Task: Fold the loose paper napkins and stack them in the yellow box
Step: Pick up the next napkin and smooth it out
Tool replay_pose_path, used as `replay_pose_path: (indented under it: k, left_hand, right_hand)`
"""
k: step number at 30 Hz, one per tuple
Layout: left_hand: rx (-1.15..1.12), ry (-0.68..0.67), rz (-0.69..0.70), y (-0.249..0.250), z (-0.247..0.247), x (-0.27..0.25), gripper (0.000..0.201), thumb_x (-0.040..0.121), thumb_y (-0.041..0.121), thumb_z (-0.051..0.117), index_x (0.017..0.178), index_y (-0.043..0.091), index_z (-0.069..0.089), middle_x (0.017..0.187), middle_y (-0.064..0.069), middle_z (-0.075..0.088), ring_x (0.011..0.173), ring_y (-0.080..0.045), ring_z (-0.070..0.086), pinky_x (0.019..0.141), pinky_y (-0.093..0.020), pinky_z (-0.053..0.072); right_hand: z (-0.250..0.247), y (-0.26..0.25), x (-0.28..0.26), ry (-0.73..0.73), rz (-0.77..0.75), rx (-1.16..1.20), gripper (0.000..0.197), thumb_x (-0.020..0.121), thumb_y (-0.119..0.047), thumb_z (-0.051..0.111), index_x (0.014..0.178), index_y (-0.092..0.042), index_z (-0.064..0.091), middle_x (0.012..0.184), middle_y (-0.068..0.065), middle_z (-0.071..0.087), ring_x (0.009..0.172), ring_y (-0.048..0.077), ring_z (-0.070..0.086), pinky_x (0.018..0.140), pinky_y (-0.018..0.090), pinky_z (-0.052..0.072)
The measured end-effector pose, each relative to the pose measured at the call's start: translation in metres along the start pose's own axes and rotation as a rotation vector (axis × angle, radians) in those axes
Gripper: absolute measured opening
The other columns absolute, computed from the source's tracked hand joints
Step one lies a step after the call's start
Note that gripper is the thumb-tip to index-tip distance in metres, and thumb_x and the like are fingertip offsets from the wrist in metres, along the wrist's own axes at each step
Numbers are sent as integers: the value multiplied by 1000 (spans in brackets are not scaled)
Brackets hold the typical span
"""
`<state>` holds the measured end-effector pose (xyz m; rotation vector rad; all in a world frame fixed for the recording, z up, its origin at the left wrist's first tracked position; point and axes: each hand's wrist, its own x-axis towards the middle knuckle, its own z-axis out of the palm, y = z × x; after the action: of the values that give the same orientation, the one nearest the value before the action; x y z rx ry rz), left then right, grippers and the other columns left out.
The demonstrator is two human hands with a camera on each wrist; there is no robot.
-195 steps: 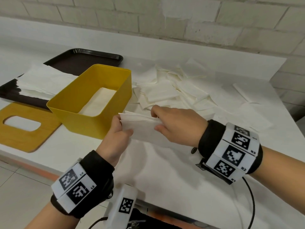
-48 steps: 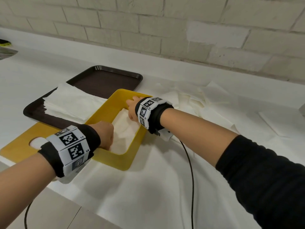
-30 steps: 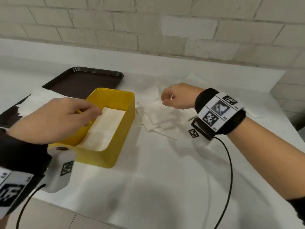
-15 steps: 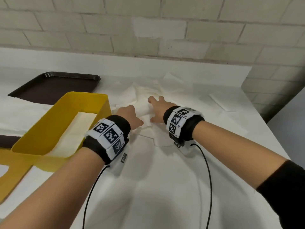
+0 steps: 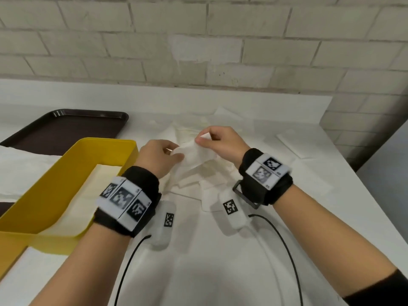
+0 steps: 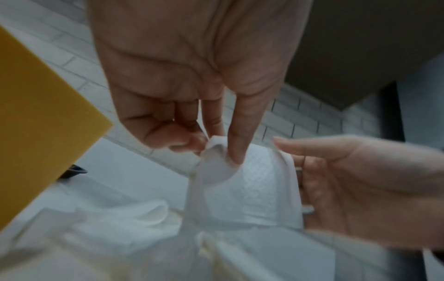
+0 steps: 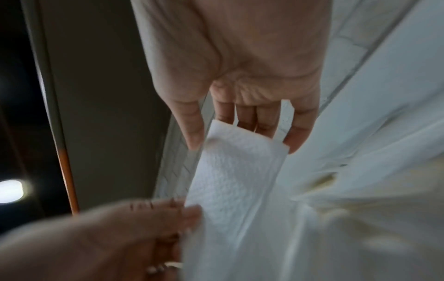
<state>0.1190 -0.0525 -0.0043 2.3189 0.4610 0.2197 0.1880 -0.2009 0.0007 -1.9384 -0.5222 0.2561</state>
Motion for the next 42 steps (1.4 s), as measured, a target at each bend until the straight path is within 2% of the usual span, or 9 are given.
replay_pose_path:
  k: [5, 8, 12, 19, 24, 28, 33, 36, 42]
  left_hand:
    - [-372, 98, 218, 5, -13, -27, 18, 84, 14, 65, 96, 27, 62, 82, 4, 58, 72, -9, 54, 60, -5, 41]
    - [-684, 66, 88, 9, -12, -38, 30, 86, 32, 61, 114, 23, 57, 95, 1, 62, 80, -11, 61, 66, -18, 48]
    - [-907, -167, -55, 6, -7, -40, 62, 73, 57, 55, 119, 16, 59, 112, -2, 68, 102, -20, 65, 88, -37, 51]
    - [-1140, -235, 35, 11, -1, -51, 40, 72, 21, 60, 110, 9, 63, 107, -3, 71, 94, -15, 68, 72, -25, 57]
    - [-1237, -87, 55, 13, 2, -54, 21, 92, 20, 47, 108, 20, 59, 106, 5, 71, 99, -12, 67, 76, -24, 56]
    - [-1048, 136, 37, 9, -1, -55, 20, 97, 25, 44, 106, 20, 60, 107, 2, 69, 100, -15, 65, 83, -29, 52]
    - [-892, 215, 36, -1, -8, -55, 21, 99, 18, 40, 109, 15, 59, 101, 3, 66, 92, -9, 63, 76, -21, 51]
    - [-859, 232, 16, -5, -8, -57, 21, 99, 15, 39, 108, 13, 58, 97, 2, 65, 89, -10, 62, 72, -22, 49]
    - [-801, 285, 33, -13, -12, -61, 23, 99, 16, 39, 88, 20, 59, 88, 1, 64, 89, -19, 62, 76, -30, 49]
  right_hand:
    - [-15, -16, -27, 106, -93, 262, 10, 89, -16, 59, 82, -16, 66, 87, 1, 62, 82, 14, 58, 79, 26, 47]
    - [-19, -21, -37, 143, -237, 205, 11, 85, -6, 63, 81, -17, 64, 90, -6, 61, 74, 8, 58, 70, 19, 48]
    - [-22, -27, -47, 199, -395, 255, 11, 84, -3, 62, 91, -9, 69, 86, -6, 60, 76, -8, 57, 71, 8, 43]
    - [-24, -23, -55, 188, -461, 215, 25, 81, 10, 58, 90, -11, 70, 88, -7, 60, 81, -1, 57, 74, 14, 45]
    - [-21, -17, -57, -22, -324, 240, 31, 81, 10, 60, 90, -20, 63, 103, -9, 53, 83, 9, 61, 78, 24, 52]
    - [-18, -11, -49, -76, -142, -60, 24, 87, -5, 59, 105, -20, 55, 108, -9, 53, 70, 15, 58, 67, 14, 45]
    - [-8, 7, -15, -263, -24, -645, 46, 83, -26, 66, 124, -16, 46, 125, 3, 46, 109, 22, 54, 88, 26, 42]
    - [8, 16, 0, -431, 12, -861, 63, 77, -36, 71, 132, -23, 40, 133, 4, 38, 117, 24, 45, 99, 38, 40]
    - [31, 30, 14, -495, -107, -1081, 58, 80, -42, 64, 131, -27, 39, 126, 0, 42, 112, 22, 49, 78, 32, 41]
